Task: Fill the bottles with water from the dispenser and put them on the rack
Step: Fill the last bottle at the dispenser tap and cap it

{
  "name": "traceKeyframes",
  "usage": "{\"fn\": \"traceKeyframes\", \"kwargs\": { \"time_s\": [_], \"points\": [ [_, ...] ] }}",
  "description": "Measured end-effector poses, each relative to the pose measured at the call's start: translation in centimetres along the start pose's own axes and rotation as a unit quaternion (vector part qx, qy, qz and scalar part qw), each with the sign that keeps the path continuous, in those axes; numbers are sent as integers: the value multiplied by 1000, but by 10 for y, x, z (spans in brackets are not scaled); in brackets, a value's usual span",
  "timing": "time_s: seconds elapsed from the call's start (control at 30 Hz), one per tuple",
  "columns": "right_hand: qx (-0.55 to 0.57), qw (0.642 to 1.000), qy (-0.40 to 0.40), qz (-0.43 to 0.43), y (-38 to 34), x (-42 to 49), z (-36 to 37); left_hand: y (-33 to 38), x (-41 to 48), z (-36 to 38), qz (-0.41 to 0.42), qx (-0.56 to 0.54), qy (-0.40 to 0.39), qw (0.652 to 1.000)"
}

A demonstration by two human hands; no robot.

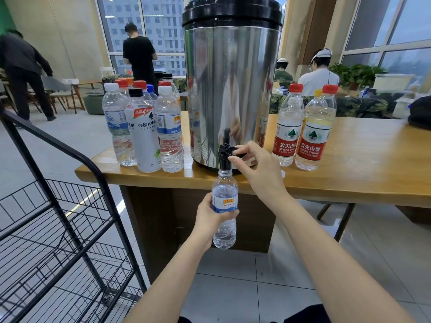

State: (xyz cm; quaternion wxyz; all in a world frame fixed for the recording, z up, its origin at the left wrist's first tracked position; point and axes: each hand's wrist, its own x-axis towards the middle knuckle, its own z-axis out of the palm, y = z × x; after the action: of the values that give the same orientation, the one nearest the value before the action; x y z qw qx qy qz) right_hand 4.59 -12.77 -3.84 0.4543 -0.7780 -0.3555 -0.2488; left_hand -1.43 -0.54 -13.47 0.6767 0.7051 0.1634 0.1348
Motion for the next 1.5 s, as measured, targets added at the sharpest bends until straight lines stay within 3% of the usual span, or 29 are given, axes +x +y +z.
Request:
{"fn": "traceKeyframes", "kwargs": {
  "time_s": [1.5],
  "points": [
    [5, 1000, -2, 4, 1, 0, 0, 5, -3, 1, -9, 12, 7, 1000]
  ]
}}
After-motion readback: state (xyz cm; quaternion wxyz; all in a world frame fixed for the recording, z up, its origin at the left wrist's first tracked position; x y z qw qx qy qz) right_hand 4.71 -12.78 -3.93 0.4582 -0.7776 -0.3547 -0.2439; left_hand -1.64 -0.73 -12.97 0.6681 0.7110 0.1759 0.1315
